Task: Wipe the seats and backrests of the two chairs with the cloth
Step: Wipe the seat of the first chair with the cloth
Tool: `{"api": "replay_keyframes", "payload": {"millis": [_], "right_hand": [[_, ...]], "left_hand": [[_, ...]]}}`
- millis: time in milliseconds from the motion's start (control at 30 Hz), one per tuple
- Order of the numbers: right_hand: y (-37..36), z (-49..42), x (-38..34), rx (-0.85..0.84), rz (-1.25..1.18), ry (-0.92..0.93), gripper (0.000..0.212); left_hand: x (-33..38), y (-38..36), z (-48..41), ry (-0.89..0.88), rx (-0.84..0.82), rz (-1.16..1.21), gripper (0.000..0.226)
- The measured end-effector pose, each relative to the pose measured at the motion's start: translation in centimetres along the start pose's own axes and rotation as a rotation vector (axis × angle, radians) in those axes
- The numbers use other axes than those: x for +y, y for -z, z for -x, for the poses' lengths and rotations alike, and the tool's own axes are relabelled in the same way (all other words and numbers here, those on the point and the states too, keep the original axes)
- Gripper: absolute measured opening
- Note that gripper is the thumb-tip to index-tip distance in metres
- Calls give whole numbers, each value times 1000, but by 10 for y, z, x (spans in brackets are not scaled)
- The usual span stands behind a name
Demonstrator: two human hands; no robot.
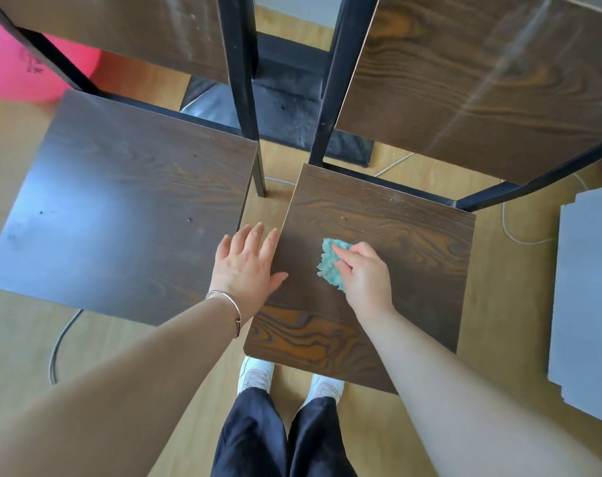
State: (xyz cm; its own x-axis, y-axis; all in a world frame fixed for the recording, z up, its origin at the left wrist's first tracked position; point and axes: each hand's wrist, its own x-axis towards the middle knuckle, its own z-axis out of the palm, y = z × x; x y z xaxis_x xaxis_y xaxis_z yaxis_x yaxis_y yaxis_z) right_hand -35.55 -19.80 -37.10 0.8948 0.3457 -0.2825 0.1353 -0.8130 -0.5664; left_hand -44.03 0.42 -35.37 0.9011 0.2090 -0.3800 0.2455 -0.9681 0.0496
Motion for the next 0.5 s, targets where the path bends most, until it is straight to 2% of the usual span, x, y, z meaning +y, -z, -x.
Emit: {"api": "replay_keyframes", "payload": {"millis": [133,267,500], "right_hand": [[10,-52,-31,56,-92,-55,29],[8,-112,-66,100,-43,29,32],[-22,-154,-73,-57,119,37,42]], "left_hand": [[-14,7,-7,9,22,11,78],[-29,11,-12,-1,46,-13,80],[-47,9,-17,48,67,-8,80]]}}
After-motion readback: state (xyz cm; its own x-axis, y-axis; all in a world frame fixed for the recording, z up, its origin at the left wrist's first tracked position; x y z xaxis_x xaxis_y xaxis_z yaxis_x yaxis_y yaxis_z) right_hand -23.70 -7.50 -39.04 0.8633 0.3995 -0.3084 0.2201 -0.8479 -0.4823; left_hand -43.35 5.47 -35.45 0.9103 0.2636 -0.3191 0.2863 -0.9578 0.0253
